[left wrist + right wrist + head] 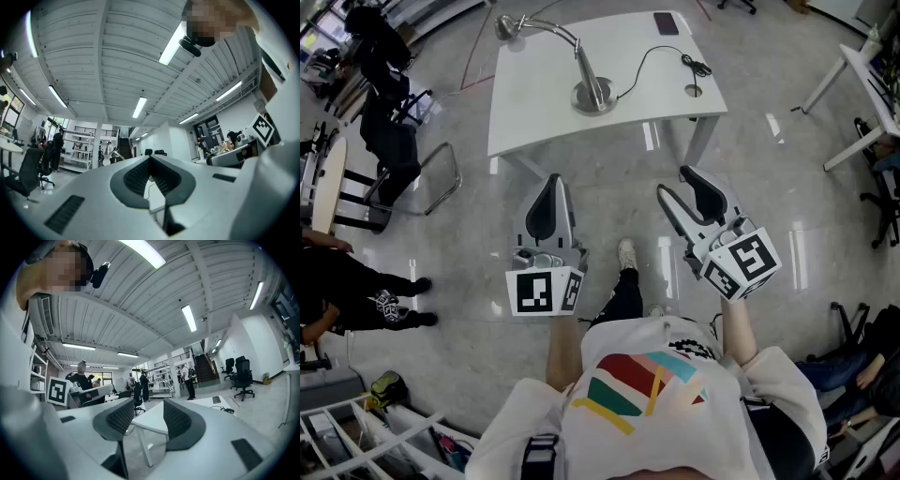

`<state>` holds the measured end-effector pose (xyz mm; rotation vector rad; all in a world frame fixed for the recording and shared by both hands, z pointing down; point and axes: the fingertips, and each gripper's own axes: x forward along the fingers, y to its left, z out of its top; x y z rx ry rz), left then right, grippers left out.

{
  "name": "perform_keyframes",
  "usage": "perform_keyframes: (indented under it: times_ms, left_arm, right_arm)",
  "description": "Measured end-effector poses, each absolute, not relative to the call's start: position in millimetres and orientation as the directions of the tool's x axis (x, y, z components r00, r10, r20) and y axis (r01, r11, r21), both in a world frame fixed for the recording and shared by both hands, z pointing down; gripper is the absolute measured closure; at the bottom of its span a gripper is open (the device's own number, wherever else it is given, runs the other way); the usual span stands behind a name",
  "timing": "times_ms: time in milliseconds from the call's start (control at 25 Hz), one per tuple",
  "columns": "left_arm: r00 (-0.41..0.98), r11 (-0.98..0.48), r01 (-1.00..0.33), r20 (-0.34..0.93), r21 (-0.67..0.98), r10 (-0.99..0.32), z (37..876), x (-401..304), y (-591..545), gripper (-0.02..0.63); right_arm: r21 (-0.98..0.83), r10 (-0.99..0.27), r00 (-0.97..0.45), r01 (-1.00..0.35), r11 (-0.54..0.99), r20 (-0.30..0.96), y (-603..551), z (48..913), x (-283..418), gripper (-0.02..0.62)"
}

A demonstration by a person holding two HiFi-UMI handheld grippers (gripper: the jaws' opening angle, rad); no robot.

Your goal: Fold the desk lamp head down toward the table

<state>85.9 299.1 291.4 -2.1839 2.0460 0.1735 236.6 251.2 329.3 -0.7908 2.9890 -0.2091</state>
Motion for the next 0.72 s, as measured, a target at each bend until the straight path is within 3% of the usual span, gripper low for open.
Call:
perform_keyframes:
  times_ms: [400,720]
  left_arm:
    - [0.137,-0.129,-0.990,-0.212,-0.049,-0.968,269,-26,124,0.560]
    - [0.063,-0.058,-0.998,-0.204,-0.032,-0.977,279,-78,27,0.560]
  right_arm:
    - [-0.194,-0.491,-0.870,-0.473,0.859,-0.051,90,294,119,0.399]
    - [-0.177,-0.431,-0.902,-0.426,0.887,0.011,-12,314,76,0.399]
